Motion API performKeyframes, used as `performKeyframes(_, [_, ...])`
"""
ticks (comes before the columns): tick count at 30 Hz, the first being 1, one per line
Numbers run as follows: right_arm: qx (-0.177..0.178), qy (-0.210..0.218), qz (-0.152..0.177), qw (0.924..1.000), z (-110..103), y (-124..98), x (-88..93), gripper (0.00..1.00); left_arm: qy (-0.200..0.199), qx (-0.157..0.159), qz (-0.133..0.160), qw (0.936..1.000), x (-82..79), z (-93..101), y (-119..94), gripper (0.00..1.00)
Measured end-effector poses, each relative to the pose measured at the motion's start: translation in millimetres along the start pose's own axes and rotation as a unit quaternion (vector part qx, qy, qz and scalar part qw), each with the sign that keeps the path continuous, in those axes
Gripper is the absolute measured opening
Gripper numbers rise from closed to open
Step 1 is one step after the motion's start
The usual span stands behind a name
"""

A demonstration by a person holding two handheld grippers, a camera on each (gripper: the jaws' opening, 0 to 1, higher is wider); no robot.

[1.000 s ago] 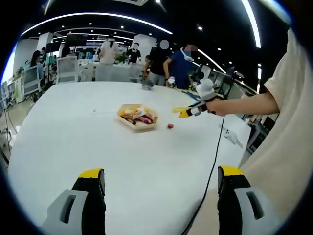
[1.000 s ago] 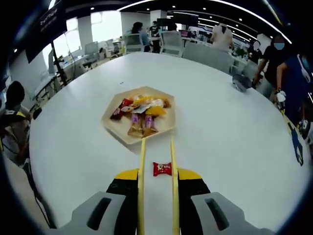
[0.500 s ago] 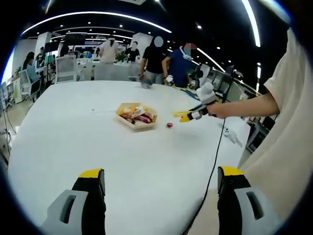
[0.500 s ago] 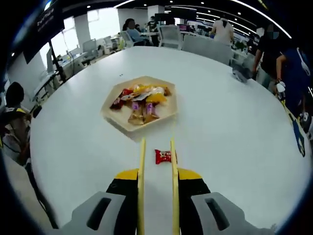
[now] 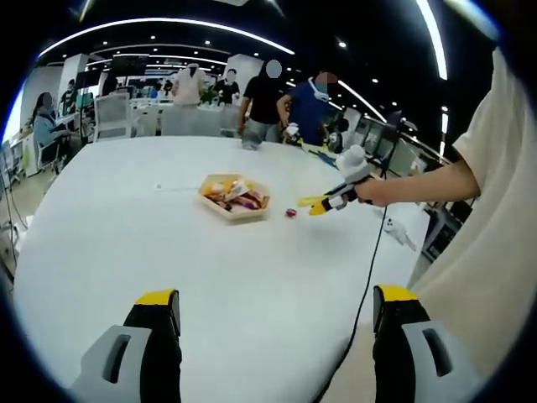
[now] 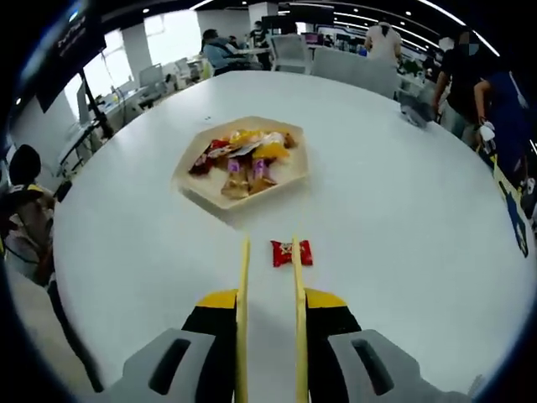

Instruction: Place the target food into the container with the food tongs after gripping and lifting it, then release it inside without dropping or visibly crushing the food.

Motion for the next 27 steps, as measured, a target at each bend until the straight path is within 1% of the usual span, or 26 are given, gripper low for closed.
performKeyframes(7, [-0.001, 0.003, -0.006, 1.0000, -1, 4, 2.7, 0.27, -0.002, -0.001, -0.002, 1.0000, 0.6, -0.5, 0, 0.96])
performKeyframes(16, [0.005, 0.009, -0.016, 0.9998, 2, 8, 6.3, 0.27, -0.004, -0.001, -0.005, 1.0000, 2.2, -0.1, 2, 0.96])
performKeyframes(24, [0.014, -0.006, -0.026, 0.9996, 9, 11, 3.8, 0.27, -0.006, 0.000, -0.009, 0.9999, 2.8, -0.1, 3, 0.96])
performKeyframes(27, [0.009, -0.009, -0.032, 0.9994, 10, 14, 3.1, 0.27, -0.007, 0.000, -0.010, 0.9999, 2.6, -0.1, 5, 0.96])
Point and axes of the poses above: the point that each gripper's makers call its tool centre point, and the gripper's own axes: y roughly forward along the fingers, z roughly to its right, x roughly out of its underside, the point moved 4 cm from there along -y, roughly backward along the fingers, and after that the axes turned 15 degrees about -z, right-handed, at the moved point
